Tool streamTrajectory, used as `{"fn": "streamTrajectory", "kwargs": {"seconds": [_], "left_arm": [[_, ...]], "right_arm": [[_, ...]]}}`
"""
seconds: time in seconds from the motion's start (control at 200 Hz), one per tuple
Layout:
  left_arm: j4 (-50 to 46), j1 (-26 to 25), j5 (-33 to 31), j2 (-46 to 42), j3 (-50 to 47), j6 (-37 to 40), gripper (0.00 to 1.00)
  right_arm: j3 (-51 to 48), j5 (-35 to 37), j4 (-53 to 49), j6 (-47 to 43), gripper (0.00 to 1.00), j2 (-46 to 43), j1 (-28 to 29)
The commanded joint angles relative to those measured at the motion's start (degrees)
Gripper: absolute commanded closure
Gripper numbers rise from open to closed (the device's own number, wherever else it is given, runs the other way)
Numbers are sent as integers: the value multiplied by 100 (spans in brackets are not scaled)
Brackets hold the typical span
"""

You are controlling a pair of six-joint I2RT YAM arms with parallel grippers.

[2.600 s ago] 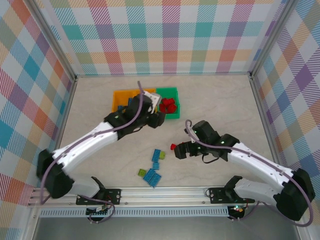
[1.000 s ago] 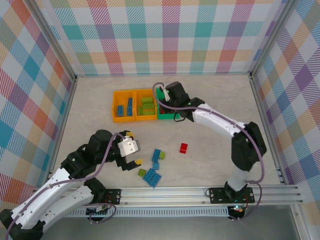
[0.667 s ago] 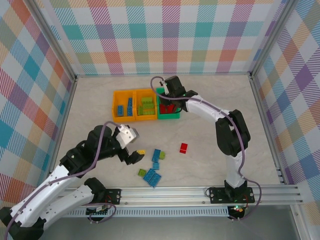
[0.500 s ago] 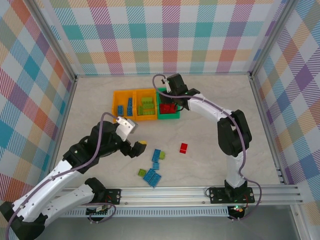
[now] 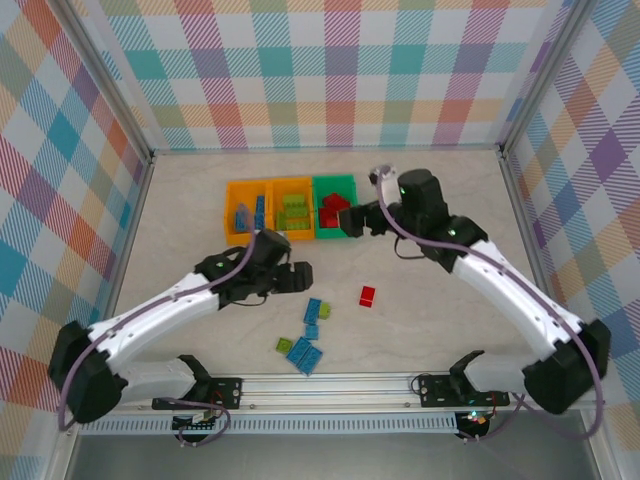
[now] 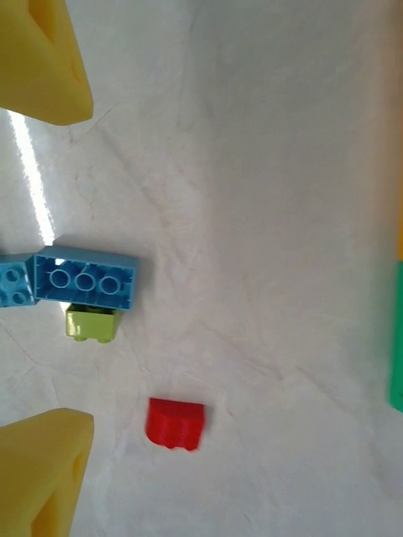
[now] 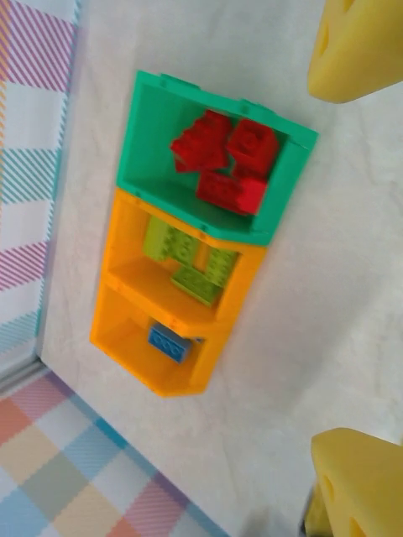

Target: Sort the legos into containers by color

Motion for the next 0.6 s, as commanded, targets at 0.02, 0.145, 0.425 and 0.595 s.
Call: {"fn": "streamTrajectory", "kwargs": {"seconds": [0.02, 0.145, 0.425, 0.595], "left_arm": [[-410, -548, -258, 565, 360, -178, 15], [-357, -974, -117, 1168, 425, 5, 19], [-157, -1489, -699, 2078, 801, 121, 41], [-72, -1648, -736, 2422, 1052, -2, 56]], "right_arm": [[-622, -410, -391, 449, 0, -693, -21], [-1073, -337, -664, 647, 0, -1310, -21], [-1443, -408, -614, 873, 0, -1272, -21], [-1372, -443, -631, 839, 0, -1054, -21]]}}
